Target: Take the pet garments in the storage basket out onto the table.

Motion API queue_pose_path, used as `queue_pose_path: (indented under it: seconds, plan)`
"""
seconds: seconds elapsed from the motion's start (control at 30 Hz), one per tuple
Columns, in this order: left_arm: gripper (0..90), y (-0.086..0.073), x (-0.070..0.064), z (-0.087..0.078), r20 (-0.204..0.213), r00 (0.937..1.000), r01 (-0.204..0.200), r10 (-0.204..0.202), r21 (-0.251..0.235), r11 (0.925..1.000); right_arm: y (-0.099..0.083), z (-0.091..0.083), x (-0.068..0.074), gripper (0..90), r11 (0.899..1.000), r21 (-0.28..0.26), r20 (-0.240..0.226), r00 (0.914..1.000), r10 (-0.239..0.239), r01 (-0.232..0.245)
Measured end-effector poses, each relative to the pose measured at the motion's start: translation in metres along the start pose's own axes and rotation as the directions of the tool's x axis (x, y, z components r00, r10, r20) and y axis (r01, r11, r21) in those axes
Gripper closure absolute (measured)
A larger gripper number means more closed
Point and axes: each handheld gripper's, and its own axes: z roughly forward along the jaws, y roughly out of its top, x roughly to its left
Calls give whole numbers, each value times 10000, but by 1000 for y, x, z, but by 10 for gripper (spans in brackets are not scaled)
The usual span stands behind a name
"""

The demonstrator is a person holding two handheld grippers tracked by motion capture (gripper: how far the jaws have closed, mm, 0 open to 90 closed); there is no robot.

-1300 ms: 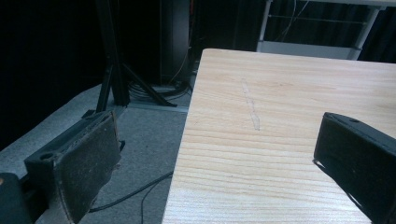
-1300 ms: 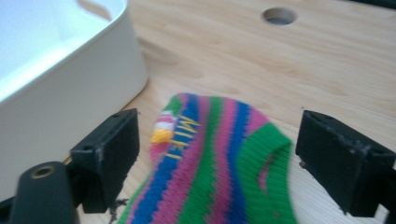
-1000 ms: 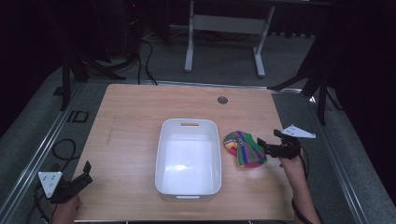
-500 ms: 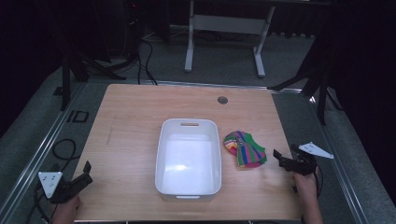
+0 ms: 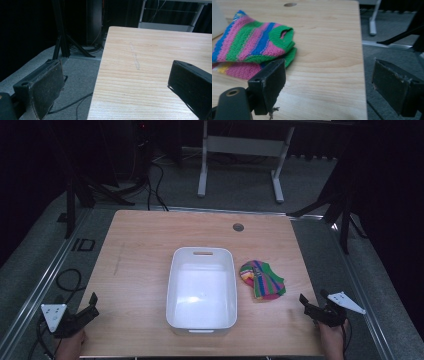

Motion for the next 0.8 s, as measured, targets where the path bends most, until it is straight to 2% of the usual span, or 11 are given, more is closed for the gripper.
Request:
queue_pose_path:
  seconds: [0.1, 0.2, 0.4, 0.57, 0.8]
  plan:
    - [9, 0, 0, 0, 4, 10000, -6, 6, 8, 10000, -4, -5, 1, 123, 9988, -484, 162, 9998, 97, -89]
    - [9, 0, 0, 0, 9, 10000, 42, -42, -2, 10000, -5, -9, 2, 123, 9973, -717, 184, 9997, 148, -134]
    - [9, 0, 0, 0, 20, 10000, 36, -36, 4, 10000, -6, -6, 3, 134, 9983, -576, 455, 9990, 12, 14]
    - [9, 0, 1, 0, 30, 10000, 40, -40, 4, 10000, -6, -6, 2, 136, 9978, -666, 506, 9987, 78, -44]
    - [9, 0, 0, 0, 31, 10000, 44, -44, -4, 10000, -6, -5, 2, 137, 9987, -510, 505, 9987, 73, -47]
